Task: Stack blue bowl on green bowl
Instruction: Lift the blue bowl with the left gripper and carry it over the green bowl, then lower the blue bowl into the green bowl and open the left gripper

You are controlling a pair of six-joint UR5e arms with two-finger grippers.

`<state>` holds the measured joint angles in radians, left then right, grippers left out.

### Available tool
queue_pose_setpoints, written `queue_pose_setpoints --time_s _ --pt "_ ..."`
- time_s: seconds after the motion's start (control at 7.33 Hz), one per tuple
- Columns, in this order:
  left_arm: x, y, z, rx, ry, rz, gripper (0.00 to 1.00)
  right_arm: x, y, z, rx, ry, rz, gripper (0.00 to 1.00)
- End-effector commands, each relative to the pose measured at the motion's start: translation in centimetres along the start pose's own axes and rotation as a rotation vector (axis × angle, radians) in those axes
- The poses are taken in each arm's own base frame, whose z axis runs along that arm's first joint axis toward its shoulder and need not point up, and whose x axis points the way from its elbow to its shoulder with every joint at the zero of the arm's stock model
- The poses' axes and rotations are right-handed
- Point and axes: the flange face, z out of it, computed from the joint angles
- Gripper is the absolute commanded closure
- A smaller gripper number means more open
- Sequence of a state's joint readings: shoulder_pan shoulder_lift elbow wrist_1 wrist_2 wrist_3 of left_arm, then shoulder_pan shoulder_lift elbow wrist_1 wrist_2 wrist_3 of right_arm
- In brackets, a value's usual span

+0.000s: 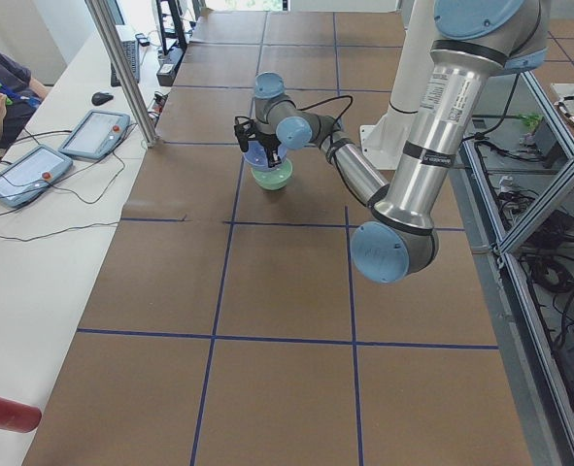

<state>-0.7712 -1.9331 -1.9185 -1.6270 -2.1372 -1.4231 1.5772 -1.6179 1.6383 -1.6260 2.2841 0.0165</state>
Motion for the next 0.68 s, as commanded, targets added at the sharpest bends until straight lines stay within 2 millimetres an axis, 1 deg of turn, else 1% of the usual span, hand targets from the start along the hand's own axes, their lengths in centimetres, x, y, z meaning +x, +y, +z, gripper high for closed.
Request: queue_pose_setpoints --time_s 0.0,0.14,0.41,0.55 --pt "0.2 0.6 2.3 -0.012 -0.031 -0.012 1.0 0.0 0.0 0.0 -0.001 0.0 -0.001 0.0" --pt "0.2 0.6 2.6 -0.015 -0.036 -0.012 1.0 0.0 0.0 0.0 -0.001 0.0 0.0 0.0" --pt "0.4 0.2 4.3 -0.006 -0.016 -0.004 1.0 0.0 0.0 0.0 -0.001 0.0 -0.001 0.0" --pt "0.6 0.2 4.5 -0.005 0.002 -0.003 1.0 0.0 0.0 0.0 -0.001 0.0 0.0 0.0"
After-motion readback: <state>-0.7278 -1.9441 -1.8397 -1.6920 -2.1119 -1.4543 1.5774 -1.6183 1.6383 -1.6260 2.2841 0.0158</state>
